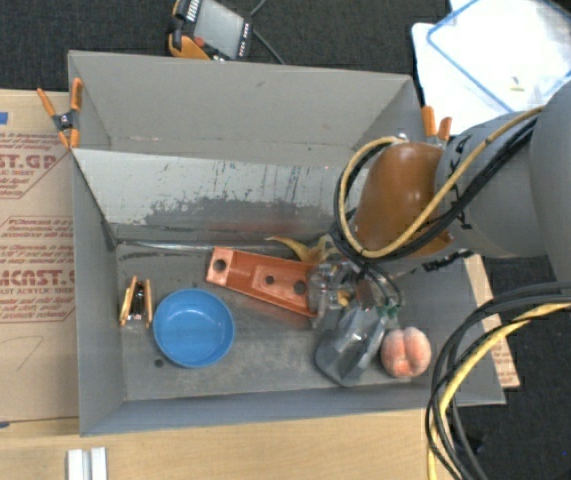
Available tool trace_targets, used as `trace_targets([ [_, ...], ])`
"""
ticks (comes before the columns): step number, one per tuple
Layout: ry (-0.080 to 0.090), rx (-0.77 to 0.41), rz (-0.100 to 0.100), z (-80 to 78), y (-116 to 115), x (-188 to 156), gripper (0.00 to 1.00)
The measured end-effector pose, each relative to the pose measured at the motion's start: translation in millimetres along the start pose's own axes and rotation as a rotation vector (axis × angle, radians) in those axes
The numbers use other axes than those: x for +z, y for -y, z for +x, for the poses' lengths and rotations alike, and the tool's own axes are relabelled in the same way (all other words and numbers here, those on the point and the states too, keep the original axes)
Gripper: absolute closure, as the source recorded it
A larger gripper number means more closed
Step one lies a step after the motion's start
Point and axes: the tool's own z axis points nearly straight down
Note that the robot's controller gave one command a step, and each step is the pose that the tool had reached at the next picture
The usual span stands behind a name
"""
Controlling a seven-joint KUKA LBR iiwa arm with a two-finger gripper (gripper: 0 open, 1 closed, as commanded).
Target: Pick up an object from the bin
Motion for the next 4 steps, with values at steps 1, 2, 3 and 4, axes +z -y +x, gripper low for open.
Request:
trace_targets([
  [1, 0.0, 0.0, 0.0, 0.0, 0, 0, 1.0],
  [2, 0.0, 0.0, 0.0, 0.0, 0, 0, 1.0],
  [3, 0.0, -0.002, 0.0, 0.0, 0, 0, 1.0],
  [4, 0.004, -0.04, -0.008, 0.5, 46, 0, 1.0],
])
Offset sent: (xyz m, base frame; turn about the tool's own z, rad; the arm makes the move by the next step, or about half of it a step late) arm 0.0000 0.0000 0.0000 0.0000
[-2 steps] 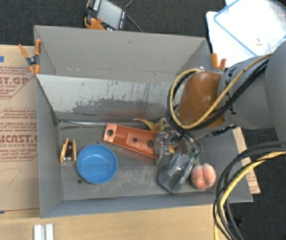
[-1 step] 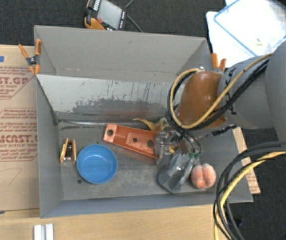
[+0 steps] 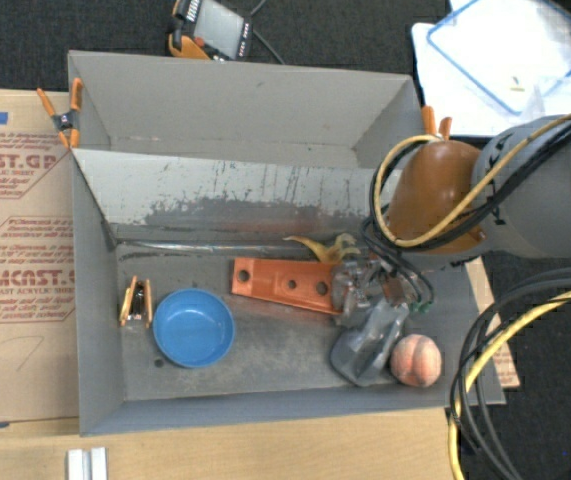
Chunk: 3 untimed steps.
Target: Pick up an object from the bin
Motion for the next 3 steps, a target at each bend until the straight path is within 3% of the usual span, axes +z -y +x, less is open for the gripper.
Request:
trace_targets([
  [3, 0.0, 0.0, 0.0, 0.0, 0.0, 0.0, 1.0],
])
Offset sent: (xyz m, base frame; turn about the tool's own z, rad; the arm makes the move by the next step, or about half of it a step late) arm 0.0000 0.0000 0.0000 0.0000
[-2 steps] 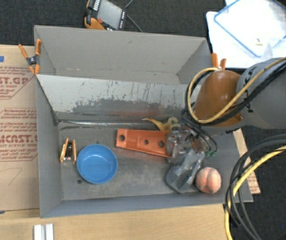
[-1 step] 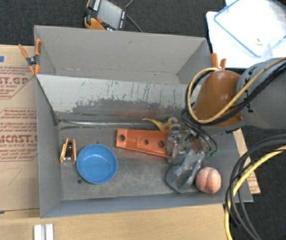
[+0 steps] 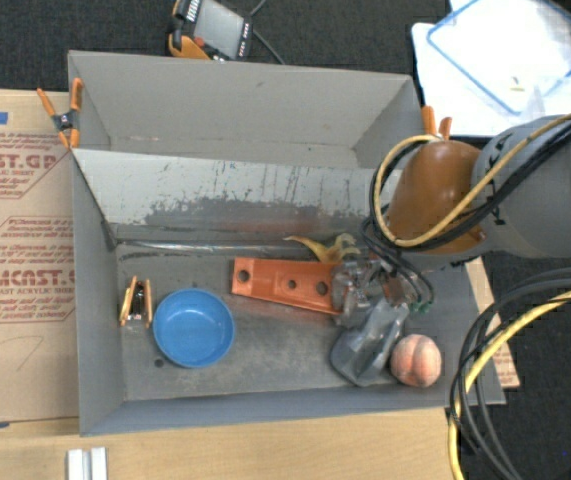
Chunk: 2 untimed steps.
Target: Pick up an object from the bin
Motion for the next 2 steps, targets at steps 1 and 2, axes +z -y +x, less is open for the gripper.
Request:
trace_targets([
  [1, 0.0, 0.0, 0.0, 0.0, 0.0, 0.0, 1.0],
  [2, 0.003, -0.003, 0.0, -1.6, -0.5, -3.5, 0.0],
])
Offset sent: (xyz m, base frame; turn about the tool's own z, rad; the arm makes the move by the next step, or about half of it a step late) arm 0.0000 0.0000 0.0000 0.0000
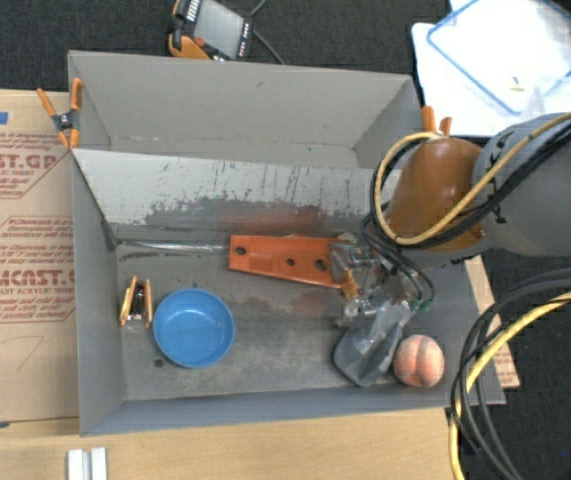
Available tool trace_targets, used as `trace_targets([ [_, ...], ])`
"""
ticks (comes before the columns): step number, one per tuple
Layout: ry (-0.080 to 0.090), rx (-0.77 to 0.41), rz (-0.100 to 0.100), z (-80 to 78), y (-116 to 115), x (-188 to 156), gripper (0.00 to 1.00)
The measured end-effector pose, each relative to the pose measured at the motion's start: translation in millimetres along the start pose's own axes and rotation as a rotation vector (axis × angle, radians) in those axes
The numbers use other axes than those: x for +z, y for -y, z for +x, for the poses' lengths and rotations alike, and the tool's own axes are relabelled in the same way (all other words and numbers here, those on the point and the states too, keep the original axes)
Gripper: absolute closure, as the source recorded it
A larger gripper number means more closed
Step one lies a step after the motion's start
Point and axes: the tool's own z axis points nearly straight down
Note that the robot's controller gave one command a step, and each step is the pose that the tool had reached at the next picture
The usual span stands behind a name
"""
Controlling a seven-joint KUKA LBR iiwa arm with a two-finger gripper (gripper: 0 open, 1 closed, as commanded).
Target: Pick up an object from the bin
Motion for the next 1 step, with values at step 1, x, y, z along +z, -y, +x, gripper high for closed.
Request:
trace_targets([
  [1, 0.003, 0.003, 0.0, -0.5, 0.0, -0.6, 0.0],
])
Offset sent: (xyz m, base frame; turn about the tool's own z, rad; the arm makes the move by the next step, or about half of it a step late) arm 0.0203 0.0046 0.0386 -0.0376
